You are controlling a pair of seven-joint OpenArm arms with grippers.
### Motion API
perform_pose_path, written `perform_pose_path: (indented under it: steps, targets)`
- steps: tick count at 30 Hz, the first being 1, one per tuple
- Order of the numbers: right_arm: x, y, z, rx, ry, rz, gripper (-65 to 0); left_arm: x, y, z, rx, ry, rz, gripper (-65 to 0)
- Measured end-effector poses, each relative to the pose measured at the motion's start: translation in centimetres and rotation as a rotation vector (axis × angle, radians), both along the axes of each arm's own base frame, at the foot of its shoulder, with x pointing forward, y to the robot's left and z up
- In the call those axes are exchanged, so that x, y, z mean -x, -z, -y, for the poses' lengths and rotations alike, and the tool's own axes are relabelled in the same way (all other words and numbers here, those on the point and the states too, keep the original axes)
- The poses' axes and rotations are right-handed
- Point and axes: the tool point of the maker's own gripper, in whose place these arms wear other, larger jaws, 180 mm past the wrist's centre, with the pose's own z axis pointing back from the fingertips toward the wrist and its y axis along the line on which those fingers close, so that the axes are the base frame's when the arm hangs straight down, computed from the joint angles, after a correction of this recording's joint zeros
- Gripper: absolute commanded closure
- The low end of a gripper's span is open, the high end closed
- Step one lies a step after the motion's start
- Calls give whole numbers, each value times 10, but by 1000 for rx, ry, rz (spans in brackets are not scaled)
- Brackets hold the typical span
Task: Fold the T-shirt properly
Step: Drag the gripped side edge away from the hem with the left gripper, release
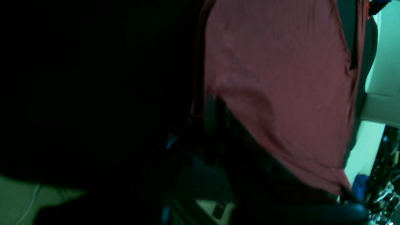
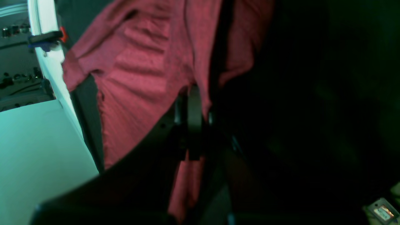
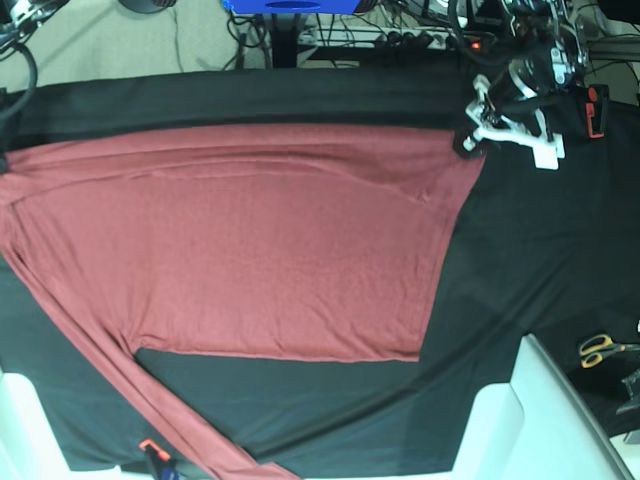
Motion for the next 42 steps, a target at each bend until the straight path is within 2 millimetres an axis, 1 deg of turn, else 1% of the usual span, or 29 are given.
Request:
perform_pose_path:
  steps: [5,9,11,15,18,22,25,29,32,34,37,42]
  targets:
    - [6,3,-4,-17,-17,-17,-2,16,6,0,-2,-2,-33,0]
    - [14,6,-4,-17,-17,-34,-2,34,14,7,19,-16,-71,0]
    - [16,6,-4,-17,-17,-38,-2,40,16,7,20,-17,-84,0]
    - [20,8,-3,-14,-16,-48,-2,38,15,7,19,-18,-80,0]
    - [28,10,-2,-14,-16,-64,-2,43,16,6,20,-26,-88,0]
    - [31,12,-5,-24,-24,-73,-2,45,13,-13,-8,-67,-83,0]
    - [35,14,-4,-48,12,-94,-2,46,13,-12,-4,-66,-87,0]
    - [44,18,-3,-55,27,-116,-2,54,16,-11,-4,-62,-105,0]
    - [44,18,-4,-57,29,-115,-2,55,17,-11,-3,-64,-107,0]
    - [43,20,-6,-59,36,-112,-2,55,17,-11,-3,-64,-107,0]
    - [47,27,-15,-77,37,-121,-2,56,18,-12,-8,-63,-112,0]
    - [51,29,-17,-80,39,-130,-3,56,18,-12,-8,-63,-112,0]
